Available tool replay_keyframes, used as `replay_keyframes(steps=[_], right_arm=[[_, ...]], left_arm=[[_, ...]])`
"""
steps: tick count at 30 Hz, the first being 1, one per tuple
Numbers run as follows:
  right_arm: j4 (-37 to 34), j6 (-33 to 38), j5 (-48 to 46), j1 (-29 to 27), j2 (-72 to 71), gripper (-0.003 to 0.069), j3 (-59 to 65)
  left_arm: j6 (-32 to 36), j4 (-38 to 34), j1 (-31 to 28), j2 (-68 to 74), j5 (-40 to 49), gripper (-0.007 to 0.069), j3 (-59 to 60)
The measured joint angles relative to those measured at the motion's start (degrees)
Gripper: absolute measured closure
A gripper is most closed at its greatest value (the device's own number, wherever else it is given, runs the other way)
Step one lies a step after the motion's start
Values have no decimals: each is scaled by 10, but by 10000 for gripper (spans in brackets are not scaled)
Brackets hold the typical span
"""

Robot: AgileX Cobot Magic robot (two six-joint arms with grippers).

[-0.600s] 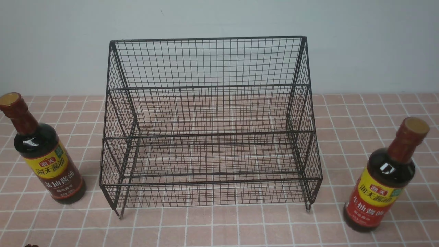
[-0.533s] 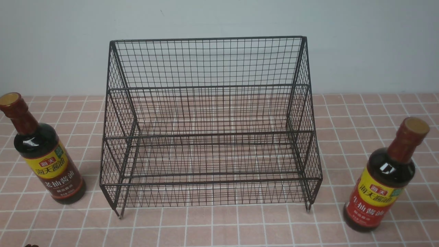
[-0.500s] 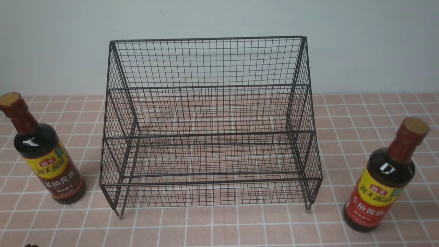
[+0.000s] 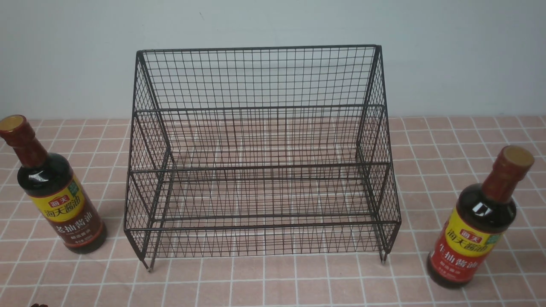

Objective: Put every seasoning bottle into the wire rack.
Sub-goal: Use the right arm to grab the condiment bottle closest to it

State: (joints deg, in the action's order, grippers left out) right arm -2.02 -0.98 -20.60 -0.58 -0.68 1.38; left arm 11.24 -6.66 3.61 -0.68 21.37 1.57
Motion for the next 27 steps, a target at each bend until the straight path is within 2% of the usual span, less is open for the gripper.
replay_keyframes(steps=[11,14,15,18,20,27], right_arm=[[-2,-1,3,0,0,673,0],[-42,-19,49,0,0,673,2],[-82,-32,98,0,0,673,1],[-125,-51,152,0,0,673,1],[-180,-69,211,0,0,673,1],[-216,-66,246,0,0,673,1]], left_arm=[[0,0,0,0,0,634,0],[0,0,0,0,0,634,0],[0,0,0,0,0,634,0],[0,0,0,0,0,634,0],[0,0,0,0,0,634,0],[0,0,0,0,0,634,0]])
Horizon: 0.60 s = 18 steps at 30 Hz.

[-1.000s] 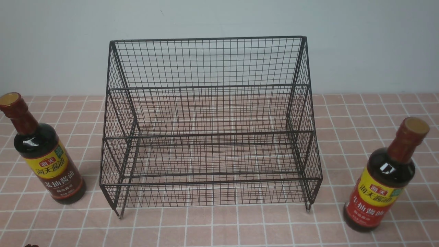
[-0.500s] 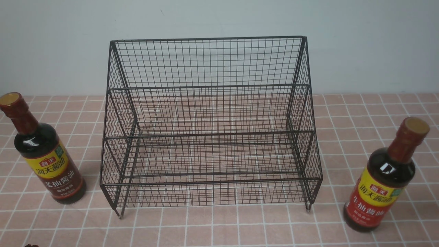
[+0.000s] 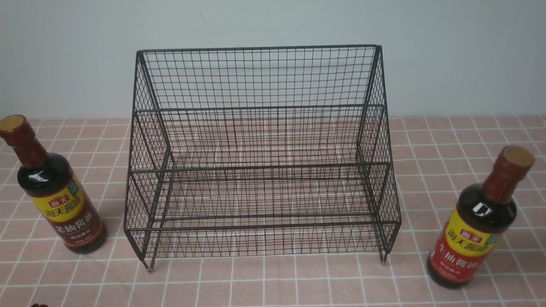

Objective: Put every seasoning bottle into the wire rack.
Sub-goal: Use the right arm to grab the condiment bottle closest to it

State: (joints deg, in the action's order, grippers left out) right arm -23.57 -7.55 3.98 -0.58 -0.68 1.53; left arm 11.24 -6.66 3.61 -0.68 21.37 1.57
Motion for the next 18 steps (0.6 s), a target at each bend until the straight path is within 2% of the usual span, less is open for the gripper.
replay_keyframes(steps=[7,10,12,18], right_arm=[[-3,-6,27,0,0,673,-10],[13,-5,-5,0,3,673,-59],[48,4,-33,0,29,673,-115],[125,20,-143,0,184,644,-237]], left_arm=[[0,0,0,0,0,634,0],[0,0,0,0,0,634,0],[0,0,0,0,0,634,0],[0,0,0,0,0,634,0]])
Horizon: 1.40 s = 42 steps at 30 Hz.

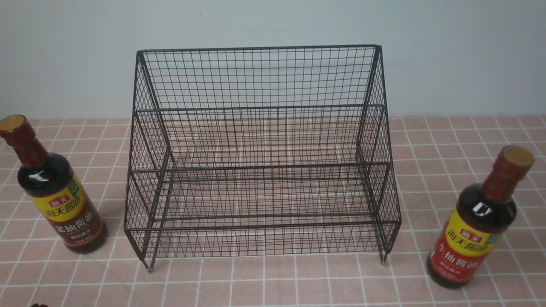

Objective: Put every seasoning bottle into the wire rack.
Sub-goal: Use the right arm to grab the condiment bottle closest to it

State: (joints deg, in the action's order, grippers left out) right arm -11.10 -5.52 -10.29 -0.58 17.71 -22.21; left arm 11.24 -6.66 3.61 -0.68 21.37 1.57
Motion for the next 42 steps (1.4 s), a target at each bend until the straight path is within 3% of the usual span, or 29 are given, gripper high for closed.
replay_keyframes(steps=[4,9,20,26,34,42], right_arm=[[5,0,-38,0,83,603,-41],[-29,8,-64,0,221,501,-107],[-85,141,-76,112,339,171,-168],[-73,161,-73,120,385,53,-168],[-67,162,-72,120,395,35,-168],[-60,162,-129,120,414,36,-168]], left_arm=[[0,0,0,0,0,634,0],[0,0,0,0,0,634,0],[0,0,0,0,0,634,0],[0,0,0,0,0,634,0],[0,0,0,0,0,634,0],[0,0,0,0,0,634,0]])
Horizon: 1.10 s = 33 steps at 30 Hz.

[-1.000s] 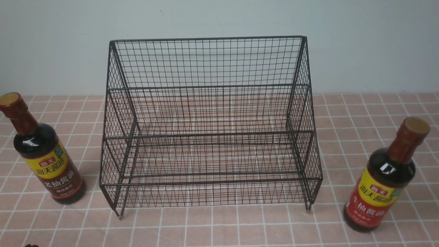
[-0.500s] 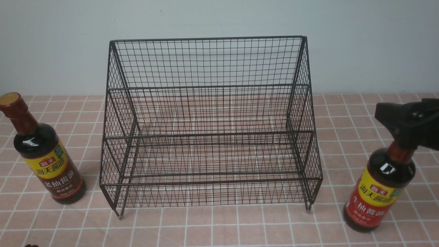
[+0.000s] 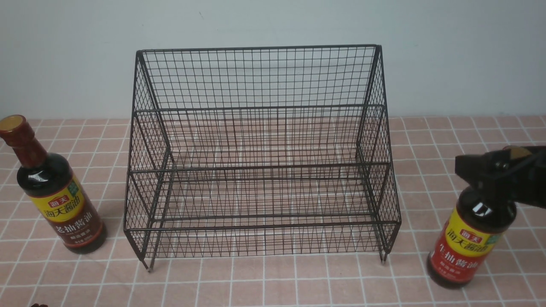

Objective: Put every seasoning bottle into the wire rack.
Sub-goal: Use the right arm to grab the condiment bottle closest to it, then use the right arm to put the condiment bottle back on the shelf

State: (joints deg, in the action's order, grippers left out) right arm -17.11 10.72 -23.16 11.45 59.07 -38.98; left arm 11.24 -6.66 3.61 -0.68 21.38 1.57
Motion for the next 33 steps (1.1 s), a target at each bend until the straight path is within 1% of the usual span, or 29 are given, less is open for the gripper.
replay_keyframes(steps=[4,7,10,11,12,15,16,18,21,24,27,28,29,32,33], right_arm=[[0,0,-2,0,9,49,0],[0,0,-3,0,12,95,0],[1,1,1,0,13,280,0],[4,5,4,0,13,377,-1],[10,8,4,0,12,389,-3],[12,12,-7,0,11,386,-8],[14,17,-27,0,7,386,-21],[17,26,-51,0,0,386,-54],[19,30,-60,0,-4,386,-89],[18,35,-73,0,-4,386,-160],[12,35,-73,0,-4,386,-197],[4,39,-73,0,-4,386,-227],[2,40,-73,0,-4,386,-230],[-51,71,-73,1,-3,386,-275],[-55,76,-73,1,-3,386,-280]], left_arm=[[0,0,0,0,0,634,0],[0,0,0,0,0,634,0],[0,0,0,0,0,634,0],[0,0,0,0,0,634,0],[0,0,0,0,0,634,0],[0,0,0,0,0,634,0],[0,0,0,0,0,634,0],[0,0,0,0,0,634,0],[0,0,0,0,0,634,0],[0,0,0,0,0,634,0],[0,0,0,0,0,634,0],[0,0,0,0,0,634,0],[0,0,0,0,0,634,0],[0,0,0,0,0,634,0],[0,0,0,0,0,634,0]])
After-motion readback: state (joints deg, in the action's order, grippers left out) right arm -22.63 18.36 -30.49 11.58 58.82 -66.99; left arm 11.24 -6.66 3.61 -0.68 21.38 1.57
